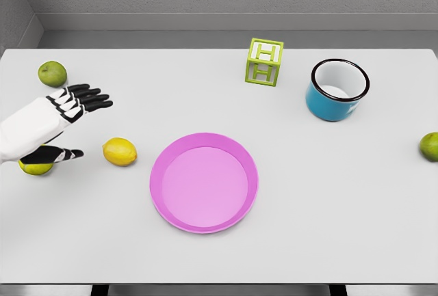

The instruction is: Put the lemon on the plate with left arm

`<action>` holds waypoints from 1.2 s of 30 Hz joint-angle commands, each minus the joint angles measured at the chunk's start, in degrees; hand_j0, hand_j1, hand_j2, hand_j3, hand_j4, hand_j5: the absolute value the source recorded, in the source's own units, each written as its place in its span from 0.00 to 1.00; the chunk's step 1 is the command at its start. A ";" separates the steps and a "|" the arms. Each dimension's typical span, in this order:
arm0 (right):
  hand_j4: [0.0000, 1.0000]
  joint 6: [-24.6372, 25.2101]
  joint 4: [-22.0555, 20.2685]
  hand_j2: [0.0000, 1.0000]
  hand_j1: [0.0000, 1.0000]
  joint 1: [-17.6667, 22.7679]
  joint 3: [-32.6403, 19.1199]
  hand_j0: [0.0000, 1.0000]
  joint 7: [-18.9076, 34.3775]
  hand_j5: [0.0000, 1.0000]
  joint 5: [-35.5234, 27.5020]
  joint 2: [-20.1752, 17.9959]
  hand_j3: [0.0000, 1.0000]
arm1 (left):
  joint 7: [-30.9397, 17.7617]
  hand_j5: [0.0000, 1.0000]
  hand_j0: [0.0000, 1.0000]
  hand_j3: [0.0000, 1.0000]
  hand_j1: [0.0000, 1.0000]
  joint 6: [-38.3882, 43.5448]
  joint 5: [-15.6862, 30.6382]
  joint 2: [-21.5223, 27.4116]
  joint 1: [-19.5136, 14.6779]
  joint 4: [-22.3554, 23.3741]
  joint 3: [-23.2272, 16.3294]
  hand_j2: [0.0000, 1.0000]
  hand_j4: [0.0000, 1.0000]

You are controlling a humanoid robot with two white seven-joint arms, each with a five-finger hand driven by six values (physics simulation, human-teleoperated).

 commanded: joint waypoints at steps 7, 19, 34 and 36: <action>1.00 0.04 0.27 1.00 1.00 0.26 -0.04 1.00 0.05 1.00 0.00 0.00 1.00 | 0.03 1.00 1.00 1.00 1.00 0.01 -1.10 0.80 -0.09 -0.63 -0.91 1.00 1.00; 1.00 0.04 0.27 1.00 1.00 0.26 -0.04 1.00 0.05 1.00 0.00 0.00 1.00 | -0.05 1.00 1.00 1.00 1.00 0.01 -1.28 1.42 0.53 -0.63 -7.24 1.00 1.00; 1.00 0.04 0.27 1.00 1.00 0.26 -0.04 1.00 0.05 1.00 0.00 0.00 1.00 | -14.91 1.00 1.00 1.00 1.00 16.03 10.32 0.54 -1.93 0.43 -7.41 1.00 1.00; 1.00 0.04 0.27 1.00 1.00 0.18 -0.04 1.00 0.05 1.00 0.00 0.00 1.00 | -14.91 1.00 1.00 1.00 1.00 16.47 10.24 0.54 -3.07 0.78 -8.82 1.00 1.00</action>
